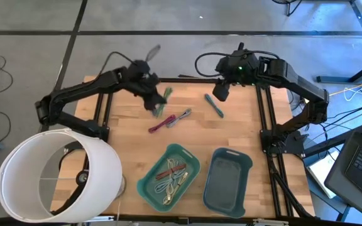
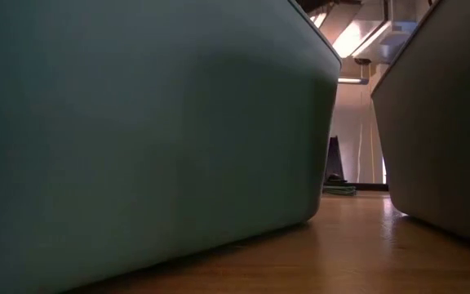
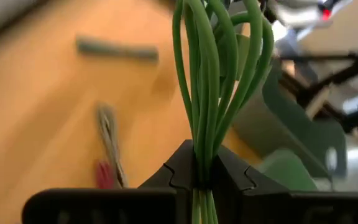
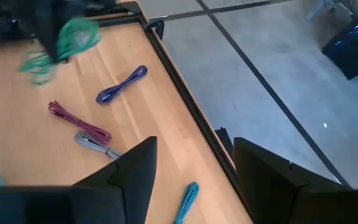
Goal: Pick & Place USB Port
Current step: Put the green charger cable into the green bin
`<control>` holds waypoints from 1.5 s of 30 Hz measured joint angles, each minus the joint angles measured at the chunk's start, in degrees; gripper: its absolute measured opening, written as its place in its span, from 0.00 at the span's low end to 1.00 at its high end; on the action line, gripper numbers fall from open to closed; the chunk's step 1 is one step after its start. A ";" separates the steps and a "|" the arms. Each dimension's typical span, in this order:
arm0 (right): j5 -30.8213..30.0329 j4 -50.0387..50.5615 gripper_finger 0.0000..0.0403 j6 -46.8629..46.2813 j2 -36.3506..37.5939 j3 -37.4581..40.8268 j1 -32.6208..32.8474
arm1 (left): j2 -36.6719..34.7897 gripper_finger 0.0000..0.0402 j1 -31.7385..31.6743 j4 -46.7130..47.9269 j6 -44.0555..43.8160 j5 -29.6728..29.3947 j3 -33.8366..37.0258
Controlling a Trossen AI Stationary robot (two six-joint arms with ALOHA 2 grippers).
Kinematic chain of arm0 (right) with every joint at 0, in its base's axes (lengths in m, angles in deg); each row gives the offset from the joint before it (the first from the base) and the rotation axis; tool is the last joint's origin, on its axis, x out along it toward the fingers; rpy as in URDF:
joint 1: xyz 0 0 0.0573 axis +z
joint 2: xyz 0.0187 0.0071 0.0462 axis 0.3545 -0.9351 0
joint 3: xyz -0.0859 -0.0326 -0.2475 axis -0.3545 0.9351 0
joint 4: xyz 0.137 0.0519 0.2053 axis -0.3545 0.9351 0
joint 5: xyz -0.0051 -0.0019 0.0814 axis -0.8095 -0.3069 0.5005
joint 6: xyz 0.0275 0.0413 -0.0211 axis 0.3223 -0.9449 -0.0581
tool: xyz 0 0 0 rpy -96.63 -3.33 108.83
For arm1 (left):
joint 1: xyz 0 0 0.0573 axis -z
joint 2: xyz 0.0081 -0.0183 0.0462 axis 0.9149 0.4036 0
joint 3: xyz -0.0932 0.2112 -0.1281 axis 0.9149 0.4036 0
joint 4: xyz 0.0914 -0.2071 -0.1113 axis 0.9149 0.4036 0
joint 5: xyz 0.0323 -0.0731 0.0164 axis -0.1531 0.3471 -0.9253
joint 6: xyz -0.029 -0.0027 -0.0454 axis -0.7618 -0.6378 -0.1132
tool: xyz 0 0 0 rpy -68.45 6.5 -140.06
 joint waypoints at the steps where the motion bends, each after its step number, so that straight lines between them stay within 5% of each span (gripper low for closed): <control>1: 0.00 0.24 0.53 0.00 0.02 0.00 0.00 | 0.22 0.06 1.56 1.50 -0.93 0.02 0.00; 8: 0.02 2.20 0.54 0.36 0.02 0.02 0.00 | 0.35 0.06 16.84 0.25 -5.09 3.79 0.00; 14: 0.17 2.16 0.54 2.42 0.02 0.02 -0.10 | 1.14 0.06 28.03 3.25 4.89 -6.10 -0.04; 29: 0.09 2.70 0.54 -0.03 0.04 0.04 -0.09 | 10.98 0.06 32.26 16.44 37.51 -12.98 -3.81; 45: -0.87 2.44 0.54 3.16 0.04 0.07 -0.11 | 24.01 0.06 38.57 18.13 21.90 -5.43 -19.87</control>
